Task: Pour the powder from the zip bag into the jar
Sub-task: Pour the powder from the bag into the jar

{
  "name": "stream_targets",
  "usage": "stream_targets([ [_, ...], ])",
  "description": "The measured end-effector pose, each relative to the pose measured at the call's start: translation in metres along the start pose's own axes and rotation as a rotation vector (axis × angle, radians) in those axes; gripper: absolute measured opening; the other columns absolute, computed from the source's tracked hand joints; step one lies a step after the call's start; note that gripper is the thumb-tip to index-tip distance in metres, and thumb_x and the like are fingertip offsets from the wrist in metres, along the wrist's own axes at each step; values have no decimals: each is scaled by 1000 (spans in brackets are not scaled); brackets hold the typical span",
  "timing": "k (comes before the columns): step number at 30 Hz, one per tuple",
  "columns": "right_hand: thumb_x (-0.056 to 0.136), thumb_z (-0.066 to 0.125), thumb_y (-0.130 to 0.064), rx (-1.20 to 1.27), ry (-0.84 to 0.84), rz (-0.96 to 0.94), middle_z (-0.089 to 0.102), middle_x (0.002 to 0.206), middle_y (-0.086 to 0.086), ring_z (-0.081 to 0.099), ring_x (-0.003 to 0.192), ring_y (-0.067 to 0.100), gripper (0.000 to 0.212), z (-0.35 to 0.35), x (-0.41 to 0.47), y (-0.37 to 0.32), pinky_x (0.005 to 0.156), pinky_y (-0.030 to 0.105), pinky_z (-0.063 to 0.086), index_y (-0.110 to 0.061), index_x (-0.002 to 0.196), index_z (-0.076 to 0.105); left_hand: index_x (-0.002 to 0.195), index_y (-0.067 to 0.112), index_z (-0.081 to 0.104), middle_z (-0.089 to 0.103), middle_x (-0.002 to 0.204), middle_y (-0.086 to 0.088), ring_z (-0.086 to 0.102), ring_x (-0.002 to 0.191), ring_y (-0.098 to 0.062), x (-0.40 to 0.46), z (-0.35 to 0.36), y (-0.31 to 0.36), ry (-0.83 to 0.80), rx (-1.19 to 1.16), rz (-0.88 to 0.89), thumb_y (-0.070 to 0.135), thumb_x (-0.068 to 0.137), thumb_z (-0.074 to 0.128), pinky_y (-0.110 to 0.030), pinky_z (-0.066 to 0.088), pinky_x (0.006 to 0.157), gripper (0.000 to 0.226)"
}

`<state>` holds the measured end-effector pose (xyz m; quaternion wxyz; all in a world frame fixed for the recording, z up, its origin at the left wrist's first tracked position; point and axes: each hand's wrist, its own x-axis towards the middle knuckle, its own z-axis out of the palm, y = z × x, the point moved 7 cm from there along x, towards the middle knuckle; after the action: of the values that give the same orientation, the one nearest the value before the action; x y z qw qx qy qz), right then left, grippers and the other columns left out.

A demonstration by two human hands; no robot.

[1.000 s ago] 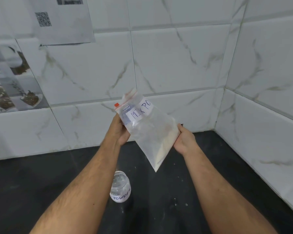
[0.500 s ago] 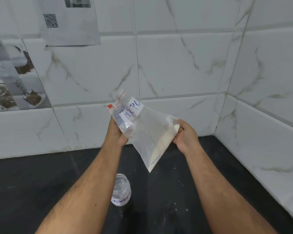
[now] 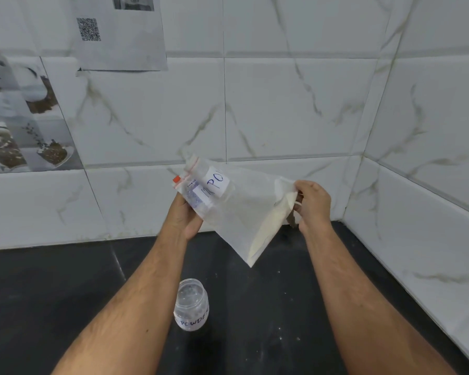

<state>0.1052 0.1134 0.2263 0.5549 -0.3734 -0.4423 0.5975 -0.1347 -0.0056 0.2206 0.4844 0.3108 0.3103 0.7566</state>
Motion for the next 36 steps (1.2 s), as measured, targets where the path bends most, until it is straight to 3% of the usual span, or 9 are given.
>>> stream_targets([
  [6, 89, 63, -4, -99, -130, -113, 65, 68, -2, 60, 66, 14, 23, 13, -3, -23, 61, 30, 54, -14, 70, 67, 130, 19, 61, 68, 125, -2, 62, 117, -21, 4, -7, 0, -14, 21, -13, 41, 97, 58, -39, 51, 101, 40],
  [9, 88, 64, -8, -172, -174, -135, 66, 69, -3, 60, 69, 16, 23, 17, -3, -27, 63, 30, 54, -17, 67, 68, 138, 14, 57, 61, 135, -5, 58, 124, -22, -1, -14, -1, 27, 30, -21, 40, 80, 79, -42, 44, 110, 67],
  [13, 85, 62, -8, -162, -28, -114, 57, 64, -1, 52, 67, 17, 22, 4, 2, -26, 57, 28, 45, -14, 64, 62, 127, 13, 67, 68, 126, -3, 63, 118, -20, -5, -16, -2, 11, 20, 2, 34, 85, 74, -33, 55, 93, 47],
  [16, 84, 62, -5, -260, -71, -158, 60, 66, -1, 52, 63, 12, 22, 2, 5, -28, 58, 27, 44, -14, 65, 64, 129, 12, 61, 68, 124, -3, 64, 115, -20, -6, -11, 2, -29, 9, 7, 47, 69, 85, -34, 53, 96, 74],
  [22, 93, 63, -8, -412, -158, -274, 64, 73, -2, 54, 64, 7, 21, 8, 6, -34, 59, 19, 45, -19, 75, 68, 136, 13, 60, 67, 126, -4, 66, 113, -19, -6, -10, 0, -1, -4, 40, 37, 87, 71, -34, 57, 88, 57],
  [25, 99, 54, -11, -399, -132, -244, 60, 75, -2, 54, 69, 10, 22, 6, 9, -30, 66, 26, 46, -18, 80, 63, 121, 15, 69, 73, 115, -1, 71, 104, -14, -10, -6, -1, -11, -7, 26, 37, 68, 87, -29, 59, 82, 60],
  [28, 100, 49, -12, -388, -172, -152, 59, 76, -1, 55, 72, 13, 23, 6, 12, -17, 73, 35, 51, -17, 80, 59, 135, 15, 60, 67, 127, -3, 64, 116, -20, -8, -4, -2, 0, 20, 25, 38, 73, 84, -35, 57, 96, 71],
  [31, 100, 46, -16, -331, -121, -99, 57, 83, 6, 54, 79, 20, 21, -2, 16, -8, 85, 47, 56, -16, 83, 58, 122, 15, 67, 67, 121, -5, 60, 116, -23, -7, 9, 0, -54, 37, 47, 31, 82, 78, -37, 54, 97, 46],
  [36, 100, 48, -18, -165, -51, 63, 66, 97, 11, 63, 85, 23, 13, -14, 21, 23, 76, 40, 56, -13, 96, 60, 122, 11, 70, 69, 118, -11, 65, 112, -27, -1, 55, 3, -107, 51, 51, 21, 93, 63, -40, 53, 100, 31],
])
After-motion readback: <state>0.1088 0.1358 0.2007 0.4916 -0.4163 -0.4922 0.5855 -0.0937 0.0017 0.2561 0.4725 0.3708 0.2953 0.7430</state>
